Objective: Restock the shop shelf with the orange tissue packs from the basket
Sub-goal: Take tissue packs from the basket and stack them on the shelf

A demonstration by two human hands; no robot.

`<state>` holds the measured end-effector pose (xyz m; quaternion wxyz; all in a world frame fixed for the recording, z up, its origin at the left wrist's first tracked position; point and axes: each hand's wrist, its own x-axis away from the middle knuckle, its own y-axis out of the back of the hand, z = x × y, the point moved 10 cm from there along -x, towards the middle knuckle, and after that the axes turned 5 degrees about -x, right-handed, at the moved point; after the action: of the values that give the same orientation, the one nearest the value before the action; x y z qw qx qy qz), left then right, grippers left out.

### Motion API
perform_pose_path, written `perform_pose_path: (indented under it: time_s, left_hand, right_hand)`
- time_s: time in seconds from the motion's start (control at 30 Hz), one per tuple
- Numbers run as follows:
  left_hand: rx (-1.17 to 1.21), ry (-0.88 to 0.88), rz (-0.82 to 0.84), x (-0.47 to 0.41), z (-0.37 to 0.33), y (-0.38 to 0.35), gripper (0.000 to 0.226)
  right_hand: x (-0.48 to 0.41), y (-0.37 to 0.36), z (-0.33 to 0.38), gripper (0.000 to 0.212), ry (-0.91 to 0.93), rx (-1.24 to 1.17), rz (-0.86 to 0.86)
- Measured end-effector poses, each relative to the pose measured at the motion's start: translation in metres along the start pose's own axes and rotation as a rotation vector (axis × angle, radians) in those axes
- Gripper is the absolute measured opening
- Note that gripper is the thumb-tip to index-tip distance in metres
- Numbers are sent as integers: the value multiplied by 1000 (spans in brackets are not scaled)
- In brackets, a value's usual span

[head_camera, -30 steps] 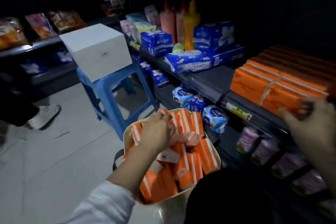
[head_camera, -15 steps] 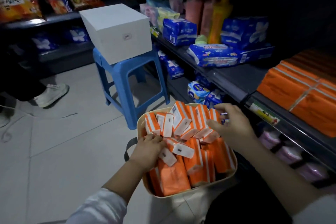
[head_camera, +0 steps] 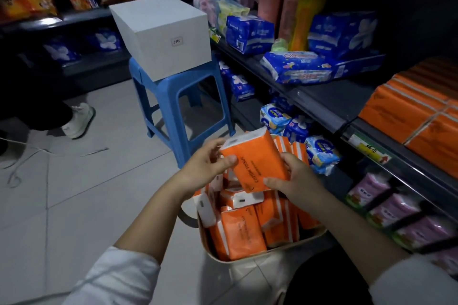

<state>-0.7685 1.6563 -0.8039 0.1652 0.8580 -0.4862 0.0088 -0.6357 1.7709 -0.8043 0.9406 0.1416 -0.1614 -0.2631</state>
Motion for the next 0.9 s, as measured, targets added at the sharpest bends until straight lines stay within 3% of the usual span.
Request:
perform_pose_path:
  time_s: [0.13,0.2,0.3,0.4,0.57,0.7,0.8,0.9]
  left_hand:
    - [-538,296,-297,-1,79,30,59]
    - [-724,508,-349,12,125,32,66]
    - [-570,631,-376,24,179,18,69]
    - [-516,709,-439,31,187,17,59]
    - [-571,603,-503,38,146,29,53]
    - [-196,422,-580,41,92,26,32]
    - [187,322,-506,32,64,3,38]
    - [516,247,-432,25,32,-33,48]
  right_hand:
    - [0,19,-9,38,-42,-11,-133]
    - [0,26,-17,39,-81,-19,-176]
    - [1,32,-25,40,-118,-52,-202]
    - [2,32,-30,37,-142,-114,-198]
    - [0,37,-37,29,-170,-323,-239]
    - [-2,35,-38,31,-189,-624,-219]
    - [-2,29,-33,31,-196,-825,-160]
    - [3,21,-39,32,-245,-799,-119]
